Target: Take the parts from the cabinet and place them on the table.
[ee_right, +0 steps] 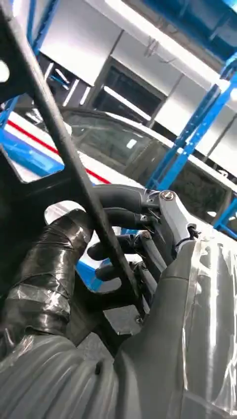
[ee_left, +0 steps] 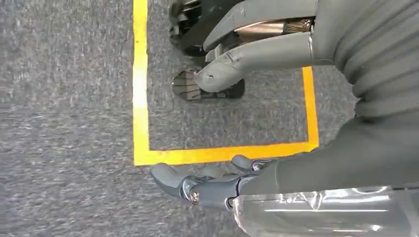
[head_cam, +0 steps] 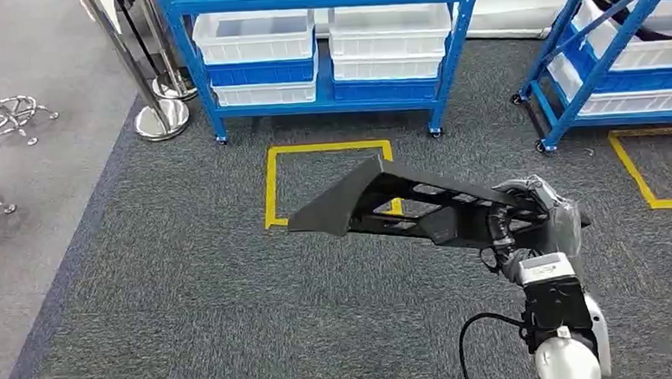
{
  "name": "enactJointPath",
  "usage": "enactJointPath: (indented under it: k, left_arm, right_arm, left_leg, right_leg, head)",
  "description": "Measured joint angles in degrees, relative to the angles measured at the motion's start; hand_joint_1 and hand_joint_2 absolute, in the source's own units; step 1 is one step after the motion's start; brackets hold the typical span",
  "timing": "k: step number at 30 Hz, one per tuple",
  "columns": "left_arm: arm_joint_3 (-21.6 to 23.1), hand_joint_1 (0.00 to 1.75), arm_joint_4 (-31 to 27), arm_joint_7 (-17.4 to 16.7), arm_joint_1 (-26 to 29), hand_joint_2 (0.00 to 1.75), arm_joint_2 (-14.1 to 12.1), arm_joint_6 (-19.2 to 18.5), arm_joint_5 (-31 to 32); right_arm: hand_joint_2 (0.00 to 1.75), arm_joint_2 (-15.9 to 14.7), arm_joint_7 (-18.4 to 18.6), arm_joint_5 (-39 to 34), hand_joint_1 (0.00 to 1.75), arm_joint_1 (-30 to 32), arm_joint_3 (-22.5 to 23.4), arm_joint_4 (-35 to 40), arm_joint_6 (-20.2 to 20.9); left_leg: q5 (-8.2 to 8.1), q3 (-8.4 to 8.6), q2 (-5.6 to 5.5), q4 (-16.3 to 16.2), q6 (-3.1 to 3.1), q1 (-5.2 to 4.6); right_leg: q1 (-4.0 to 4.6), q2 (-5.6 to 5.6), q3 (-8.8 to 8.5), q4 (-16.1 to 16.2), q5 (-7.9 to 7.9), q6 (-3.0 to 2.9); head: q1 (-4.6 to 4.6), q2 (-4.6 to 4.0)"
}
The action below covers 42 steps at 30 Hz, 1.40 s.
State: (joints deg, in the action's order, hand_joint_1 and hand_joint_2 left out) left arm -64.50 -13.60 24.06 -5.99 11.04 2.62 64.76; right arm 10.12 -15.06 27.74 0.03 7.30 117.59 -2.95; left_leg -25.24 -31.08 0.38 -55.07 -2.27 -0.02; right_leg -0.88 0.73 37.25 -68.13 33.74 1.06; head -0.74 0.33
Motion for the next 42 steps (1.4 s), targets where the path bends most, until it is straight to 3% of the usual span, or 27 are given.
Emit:
enactJointPath:
  k: [1, 3, 5, 6, 7, 8, 11, 12, 13, 14, 16, 17, 18, 20, 22, 23, 26, 27, 29, 30, 32, 33, 34, 36, 37, 38, 42]
  left_arm:
    - [0.00, 0.00, 0.00, 0.00, 0.07, 1.75, -0.02, 0.00, 0.00]
    - [0.00, 0.00, 0.00, -0.02, 0.09, 1.75, -0.02, 0.00, 0.00]
    - [0.00, 0.00, 0.00, -0.02, 0.02, 1.75, 0.00, -0.02, 0.00]
    - [0.00, 0.00, 0.00, -0.04, 0.03, 1.75, 0.00, -0.02, 0.02]
    - [0.00, 0.00, 0.00, -0.07, 0.04, 1.75, -0.04, -0.04, 0.04]
    - [0.00, 0.00, 0.00, -0.09, -0.03, 1.75, -0.02, -0.04, 0.07]
    - [0.00, 0.00, 0.00, -0.09, 0.00, 1.75, -0.02, -0.02, 0.09]
    - [0.00, 0.00, 0.00, -0.09, -0.02, 1.75, -0.02, -0.04, 0.09]
    - [0.00, 0.00, 0.00, -0.07, -0.06, 1.75, -0.02, -0.04, 0.11]
    - [0.00, 0.00, 0.00, -0.04, -0.05, 1.75, -0.02, -0.02, 0.11]
    - [-0.02, 0.00, 0.00, -0.07, 0.12, 1.75, -0.02, -0.02, 0.11]
    - [-0.04, 0.00, 0.00, -0.07, 0.21, 1.75, -0.02, -0.02, 0.11]
    - [-0.04, 0.00, 0.00, -0.09, 0.30, 1.75, -0.02, -0.04, 0.13]
    - [-0.04, 0.00, 0.00, -0.09, 0.27, 1.75, -0.02, -0.04, 0.15]
    - [-0.04, 0.00, 0.00, -0.09, 0.13, 1.75, -0.04, -0.04, 0.15]
    - [-0.09, 0.00, 0.00, -0.09, 0.07, 1.75, -0.11, -0.04, 0.17]
    - [-0.13, 0.00, 0.00, -0.11, -0.08, 1.75, -0.09, -0.07, 0.15]
    - [-0.13, 0.00, 0.00, -0.09, -0.06, 1.75, 0.02, -0.07, 0.15]
    - [-0.13, 0.00, 0.00, -0.09, -0.08, 1.75, 0.09, -0.13, 0.17]
    - [-0.13, 0.00, 0.00, -0.07, -0.09, 1.75, 0.09, -0.11, 0.20]
    - [-0.17, 0.00, 0.00, -0.09, 0.09, 1.75, 0.07, -0.09, 0.20]
    - [-0.22, 0.00, 0.00, -0.09, 0.11, 1.75, 0.07, -0.09, 0.20]
    - [-0.26, 0.00, 0.00, -0.11, 0.07, 1.75, 0.09, -0.07, 0.20]
    - [-0.28, 0.00, 0.00, -0.11, 0.06, 1.75, 0.20, -0.07, 0.20]
    - [-0.28, 0.00, 0.00, -0.11, 0.05, 1.75, 0.24, -0.07, 0.20]
    - [-0.33, 0.00, 0.00, -0.11, 0.05, 1.75, 0.22, -0.07, 0.20]
    - [-0.39, 0.00, 0.00, -0.13, -0.15, 1.75, 0.24, 0.00, 0.20]
  right_arm:
    - [1.75, 0.00, 0.07, 0.00, 1.75, 0.12, 0.02, -0.09, 0.00]
    - [1.75, -0.02, 0.09, 0.00, 1.75, 0.23, 0.02, -0.24, 0.00]
    - [1.75, -0.06, 0.09, 0.00, 1.75, 0.21, 0.02, -0.28, 0.00]
    - [1.75, -0.13, 0.11, 0.00, 1.75, 0.18, 0.02, -0.29, 0.00]
    - [1.75, -0.22, 0.18, 0.00, 1.75, 0.07, 0.04, -0.33, 0.00]
    - [1.75, -0.24, 0.31, 0.02, 1.75, -0.08, 0.04, -0.35, 0.02]
    - [1.75, -0.39, 0.74, 0.63, 1.75, -0.10, 0.37, -0.35, -0.04]
    - [1.75, -0.46, 0.85, 0.98, 1.75, -0.12, 0.50, -0.35, -0.07]
    - [1.75, -0.53, 1.07, 1.36, 1.75, -0.27, 0.63, -0.35, -0.11]
    - [1.75, -0.55, 1.29, 1.79, 1.75, -0.48, 0.70, -0.37, -0.09]
    - [1.75, -0.57, 1.40, 2.67, 1.75, -0.78, 0.74, -0.50, -0.07]
    - [1.75, -0.63, 1.44, 3.08, 1.75, -0.84, 0.83, -0.68, -0.07]
    - [1.75, -0.66, 1.44, 3.45, 1.75, -0.83, 0.87, -0.85, -0.04]
    - [1.75, -0.77, 1.44, 3.76, 1.75, -0.86, 0.87, -1.01, -0.04]
    - [1.75, -0.81, 1.44, 4.17, 1.75, -1.06, 0.87, -1.01, -0.04]
    - [1.75, -0.81, 1.44, 4.26, 1.75, -1.16, 0.87, -1.03, -0.04]
    - [1.75, -0.83, 1.49, 4.35, 1.75, -1.12, 0.87, -1.18, -0.04]
    - [1.75, -0.85, 1.49, 4.35, 1.75, -1.16, 0.90, -1.16, -0.09]
    - [1.75, -0.98, 1.44, 4.17, 1.75, -1.34, 0.96, -1.14, -0.17]
    - [1.75, -1.01, 1.44, 4.13, 1.75, -1.47, 0.96, -1.16, -0.17]
    - [1.75, -1.01, 1.44, 4.13, 1.75, -1.27, 0.96, -1.25, -0.17]
    - [1.75, -1.01, 1.44, 4.13, 1.75, -1.17, 0.96, -1.29, -0.17]
    - [1.75, -1.03, 1.44, 4.13, 1.75, -1.13, 0.96, -1.31, -0.17]
    - [1.75, -1.07, 1.44, 4.13, 1.75, -1.15, 0.96, -1.31, -0.20]
    - [1.75, -1.09, 1.44, 4.15, 1.75, -1.16, 0.96, -1.31, -0.20]
    - [1.75, -1.09, 1.44, 4.15, 1.75, -1.25, 0.96, -1.31, -0.20]
    - [1.75, -1.14, 1.44, 4.17, 1.75, -1.13, 0.98, -1.27, -0.22]
  left_leg:
    - [-0.06, -0.10, 0.68, -0.09, -0.08, -0.08]
    - [-0.21, -0.34, 1.83, -0.45, -0.12, -0.10]
    - [-0.71, -0.49, 2.91, -1.26, 0.14, 0.04]
    - [-1.15, -0.63, 3.40, -2.00, 0.41, 0.16]
    - [-1.58, -0.84, 3.74, -2.74, 0.83, 0.01]
    - [-2.14, -1.17, 4.16, -3.68, 1.28, -0.45]
    - [-2.21, -1.02, 5.90, -3.59, 1.69, -0.39]
    - [-2.62, -1.19, 5.45, -3.88, 2.16, -0.16]
    - [-3.96, -1.58, 2.82, -5.16, 2.65, 0.12]
    - [-6.18, -2.72, 1.44, -8.12, 2.80, 0.18]
    - [-10.53, -6.64, 0.48, -17.01, 2.87, 0.22]
    - [-11.41, -8.21, 0.31, -20.44, 2.75, 0.22]
    - [-10.91, -8.59, 0.22, -21.23, 2.54, 0.20]
    - [-6.54, -5.79, -0.14, -15.31, 1.73, 0.07]
    - [-2.34, -1.47, -2.30, -6.11, 0.70, -0.20]
    - [-3.04, -0.83, -3.59, -4.32, 0.41, -0.30]
    - [-2.78, -0.51, -2.76, -3.66, 0.19, -0.70]
    - [-1.98, -0.27, -2.19, -2.37, -0.05, -0.26]
    - [-1.08, 0.00, -0.91, -1.08, -0.35, -0.11]
    - [-1.03, -0.14, -0.21, -1.06, -0.58, -0.20]
    - [-1.12, -0.31, 1.30, -1.23, -0.68, -0.35]
    - [-1.16, -0.44, 2.04, -1.37, -0.69, -0.35]
    - [-1.27, -0.58, 2.71, -1.55, -0.66, -0.33]
    - [-1.66, -0.67, 4.06, -2.13, -0.38, -0.27]
    - [-2.01, -0.67, 4.73, -2.60, -0.16, -0.28]
    - [-2.42, -0.86, 5.15, -3.17, 0.35, -0.78]
    - [-2.90, -0.48, 7.46, -3.57, 1.38, -0.75]
  right_leg:
    - [-0.04, -0.03, 2.04, -4.19, 1.50, 0.17]
    - [-0.16, -0.19, 3.37, -6.52, 0.82, 0.50]
    - [-0.52, -1.14, 0.04, 0.09, -3.68, 0.87]
    - [-0.61, -2.56, -2.58, 4.98, -6.01, 1.01]
    - [-0.32, -5.59, -3.81, 7.85, -5.56, 1.07]
    - [0.05, -4.94, -3.57, 8.05, -5.69, 0.03]
    - [0.20, -2.88, -2.95, 7.75, -5.89, -0.91]
    - [-0.06, -2.40, -3.00, 8.03, -6.17, -1.35]
    - [-0.10, -1.85, -2.92, 8.01, -6.33, -1.58]
    - [-0.14, -1.39, -2.76, 8.00, -6.49, -1.84]
    - [0.02, -0.12, -2.44, 7.97, -6.69, -2.12]
    - [0.14, 0.59, -2.31, 7.93, -6.78, -2.24]
    - [0.23, 1.21, -2.27, 7.91, -6.84, -2.22]
    - [0.36, 2.45, -2.32, 7.86, -6.90, -2.20]
    - [0.30, 3.36, -2.37, 7.87, -7.02, -2.02]
    - [0.36, 3.75, -2.17, 7.90, -7.18, -1.71]
    - [-0.20, 4.75, -1.79, 8.47, -7.85, -0.59]
    - [0.25, 5.28, -1.69, 8.84, -8.18, -0.02]
    - [0.28, 1.32, -0.66, 6.32, -5.62, 0.06]
    - [0.18, 0.41, 0.97, 2.70, -3.18, 0.15]
    - [0.04, -0.13, 4.22, -4.90, 0.22, 0.46]
    - [0.02, -0.20, 4.88, -6.51, 0.29, 0.64]
    - [-0.05, -0.38, 4.37, -5.73, -0.75, 0.81]
    - [-0.30, -1.62, -0.09, 1.94, -5.03, 1.00]
    - [-0.31, -3.61, -2.89, 6.65, -6.71, 0.95]
    - [0.50, -6.05, -3.41, 8.06, -5.65, 0.39]
    - [0.34, -2.83, -2.84, 8.20, -6.46, -1.14]
  head:
    - [-0.05, 0.00]
    - [-0.02, 0.00]
    - [0.00, 0.00]
    - [-0.02, 0.00]
    - [0.02, 0.00]
    - [-0.13, 0.00]
    - [-0.05, 0.00]
    - [-0.11, 0.00]
    - [-0.09, 0.00]
    - [-0.13, 0.00]
    - [-0.11, 0.00]
    - [-0.11, 0.00]
    - [-0.11, 0.00]
    - [-0.11, 0.00]
    - [-0.09, 0.00]
    - [-0.07, 0.00]
    - [-0.13, 0.00]
    - [-0.07, 0.00]
    - [0.06, 0.00]
    - [0.04, 0.00]
    - [0.04, 0.00]
    - [0.04, 0.00]
    - [0.09, 0.00]
    - [0.06, 0.00]
    - [0.06, 0.00]
    - [0.06, 0.00]
    - [0.00, 0.00]
